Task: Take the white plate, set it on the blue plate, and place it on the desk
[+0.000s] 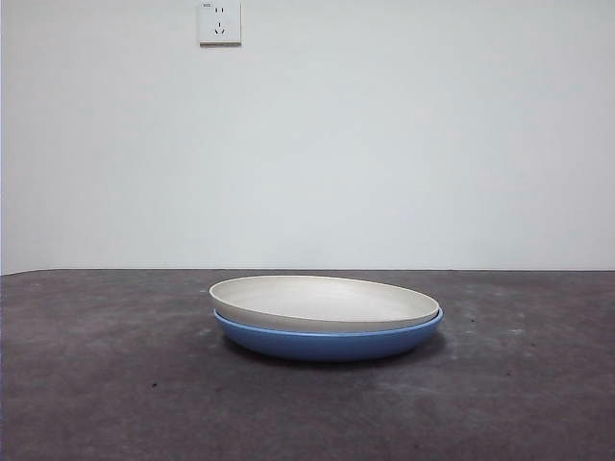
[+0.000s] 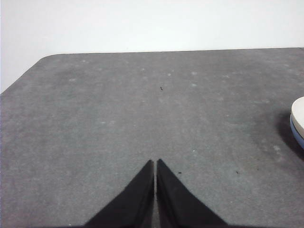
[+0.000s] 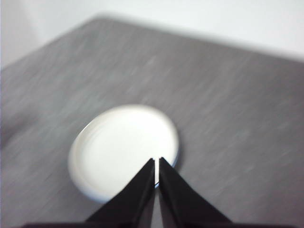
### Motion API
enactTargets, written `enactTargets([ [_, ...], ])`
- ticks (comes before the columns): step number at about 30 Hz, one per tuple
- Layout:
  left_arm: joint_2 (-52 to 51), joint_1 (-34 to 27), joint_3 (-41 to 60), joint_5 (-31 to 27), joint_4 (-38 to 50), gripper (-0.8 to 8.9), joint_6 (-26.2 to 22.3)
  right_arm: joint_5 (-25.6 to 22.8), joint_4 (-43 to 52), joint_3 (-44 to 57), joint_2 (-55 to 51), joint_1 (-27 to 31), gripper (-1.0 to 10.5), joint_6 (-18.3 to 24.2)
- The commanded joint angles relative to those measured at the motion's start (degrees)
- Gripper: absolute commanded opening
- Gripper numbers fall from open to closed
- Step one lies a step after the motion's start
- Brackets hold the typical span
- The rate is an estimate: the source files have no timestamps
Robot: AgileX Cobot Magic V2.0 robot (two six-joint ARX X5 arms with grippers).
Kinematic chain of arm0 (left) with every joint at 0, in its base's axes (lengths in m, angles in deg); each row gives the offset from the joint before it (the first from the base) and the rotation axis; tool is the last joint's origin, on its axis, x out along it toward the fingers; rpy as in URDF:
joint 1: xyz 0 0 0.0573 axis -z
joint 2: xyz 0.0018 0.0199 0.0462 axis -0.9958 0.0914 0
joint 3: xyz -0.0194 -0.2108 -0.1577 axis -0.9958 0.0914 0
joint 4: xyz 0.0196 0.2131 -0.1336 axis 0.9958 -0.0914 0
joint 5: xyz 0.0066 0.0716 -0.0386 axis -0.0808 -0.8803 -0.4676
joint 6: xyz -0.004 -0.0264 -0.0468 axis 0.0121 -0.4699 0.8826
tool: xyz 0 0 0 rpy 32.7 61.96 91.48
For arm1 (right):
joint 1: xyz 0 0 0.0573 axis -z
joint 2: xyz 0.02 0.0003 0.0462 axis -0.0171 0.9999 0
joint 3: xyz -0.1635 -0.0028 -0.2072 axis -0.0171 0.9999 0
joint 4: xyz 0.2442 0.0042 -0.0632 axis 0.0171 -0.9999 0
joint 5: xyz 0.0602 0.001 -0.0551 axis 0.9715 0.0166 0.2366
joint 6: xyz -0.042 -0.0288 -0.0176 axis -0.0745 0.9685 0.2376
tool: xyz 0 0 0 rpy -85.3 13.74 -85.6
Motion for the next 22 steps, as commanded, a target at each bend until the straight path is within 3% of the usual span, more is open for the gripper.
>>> enactTargets([
  [1, -0.13, -0.04, 1.18, -0.09, -0.44, 0.09, 0.28, -1.22, 7.15, 5.51, -4.68, 3.17, 0.1, 0.85],
  [5, -0.11, -0.04, 1.18, -0.09, -0.44, 0.09, 0.26, -3.1, 16.39, 15.3, -11.76, 6.84, 0.1, 0.5],
  [13, -0.11, -0.04, 1.18, -0.09, -0.44, 0.09, 0.26, -11.41, 29.03, 32.72, -23.89, 11.56, 0.1, -3.28],
  [22, -0.11, -0.04, 1.18, -0.09, -0.44, 0.09, 0.26, -14.95, 29.81, 41.77, -31.85, 12.02, 0.1, -3.89],
])
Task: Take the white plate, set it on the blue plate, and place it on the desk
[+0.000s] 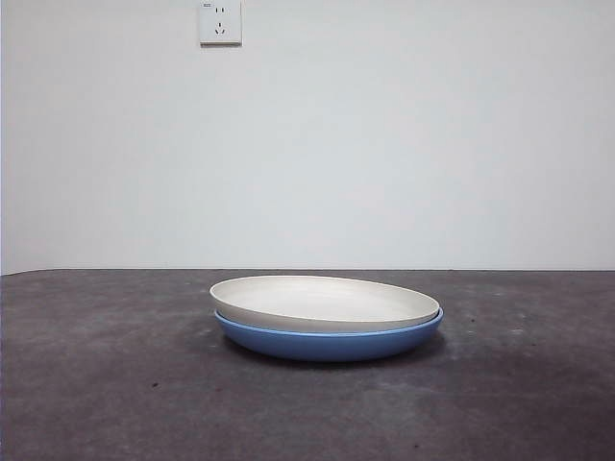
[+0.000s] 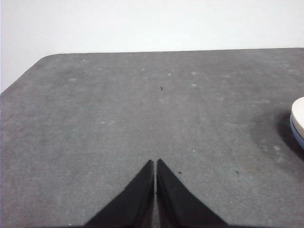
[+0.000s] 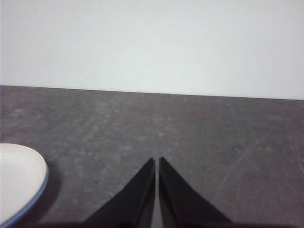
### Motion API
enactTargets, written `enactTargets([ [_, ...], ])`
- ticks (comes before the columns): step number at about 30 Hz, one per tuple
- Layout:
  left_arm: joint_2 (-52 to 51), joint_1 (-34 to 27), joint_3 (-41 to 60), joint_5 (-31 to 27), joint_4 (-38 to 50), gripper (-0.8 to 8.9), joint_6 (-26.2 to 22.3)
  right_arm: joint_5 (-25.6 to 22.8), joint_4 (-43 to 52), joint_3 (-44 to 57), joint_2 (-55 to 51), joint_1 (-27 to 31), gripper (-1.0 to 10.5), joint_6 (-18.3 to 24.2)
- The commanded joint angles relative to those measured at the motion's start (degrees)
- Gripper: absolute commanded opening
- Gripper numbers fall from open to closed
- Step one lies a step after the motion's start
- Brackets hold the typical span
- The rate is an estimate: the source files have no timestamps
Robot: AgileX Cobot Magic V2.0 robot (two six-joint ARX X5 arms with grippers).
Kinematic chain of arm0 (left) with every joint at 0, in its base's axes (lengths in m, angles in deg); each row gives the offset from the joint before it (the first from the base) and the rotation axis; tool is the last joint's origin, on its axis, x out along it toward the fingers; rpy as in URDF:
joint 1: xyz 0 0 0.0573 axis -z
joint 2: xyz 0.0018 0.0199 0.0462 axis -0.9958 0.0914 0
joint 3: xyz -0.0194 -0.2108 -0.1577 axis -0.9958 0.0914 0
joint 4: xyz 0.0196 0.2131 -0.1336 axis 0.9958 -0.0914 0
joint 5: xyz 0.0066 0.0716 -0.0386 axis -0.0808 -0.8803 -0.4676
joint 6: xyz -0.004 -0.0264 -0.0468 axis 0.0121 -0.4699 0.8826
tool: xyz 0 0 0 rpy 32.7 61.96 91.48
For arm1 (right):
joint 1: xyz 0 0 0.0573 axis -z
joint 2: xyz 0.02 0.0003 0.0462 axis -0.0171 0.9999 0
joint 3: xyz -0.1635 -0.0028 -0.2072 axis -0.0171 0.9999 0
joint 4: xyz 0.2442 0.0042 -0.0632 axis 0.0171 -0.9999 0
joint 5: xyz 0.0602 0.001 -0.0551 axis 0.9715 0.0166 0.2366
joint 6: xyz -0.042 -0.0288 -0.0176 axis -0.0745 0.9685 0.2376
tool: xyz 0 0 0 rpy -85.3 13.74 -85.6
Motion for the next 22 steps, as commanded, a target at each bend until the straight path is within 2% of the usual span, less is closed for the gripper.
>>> enactTargets([
  [1, -0.11, -0.04, 1.18, -0.09, -0.44, 0.09, 0.15, -0.76, 0.7, 1.73, -1.57, 0.11, 0.1, -1.57],
  [7, -0.11, -0.04, 1.18, -0.09, -0.44, 0.09, 0.15, -2.01, 0.04, 4.79, -2.43, 0.11, 0.1, -4.02],
  [14, -0.11, -0.04, 1.18, -0.09, -0.44, 0.09, 0.15, -2.23, -7.37, 4.87, -2.43, 0.11, 0.1, -4.02],
  [16, -0.11, -0.04, 1.16, -0.09, -0.42, 0.09, 0.15, -2.08, -7.06, 4.87, -2.43, 0.11, 0.1, -5.38],
  [22, -0.11, -0.04, 1.16, -0.09, -0.46, 0.09, 0.17, -2.03, -5.64, 4.83, -2.43, 0.11, 0.1, -5.49],
])
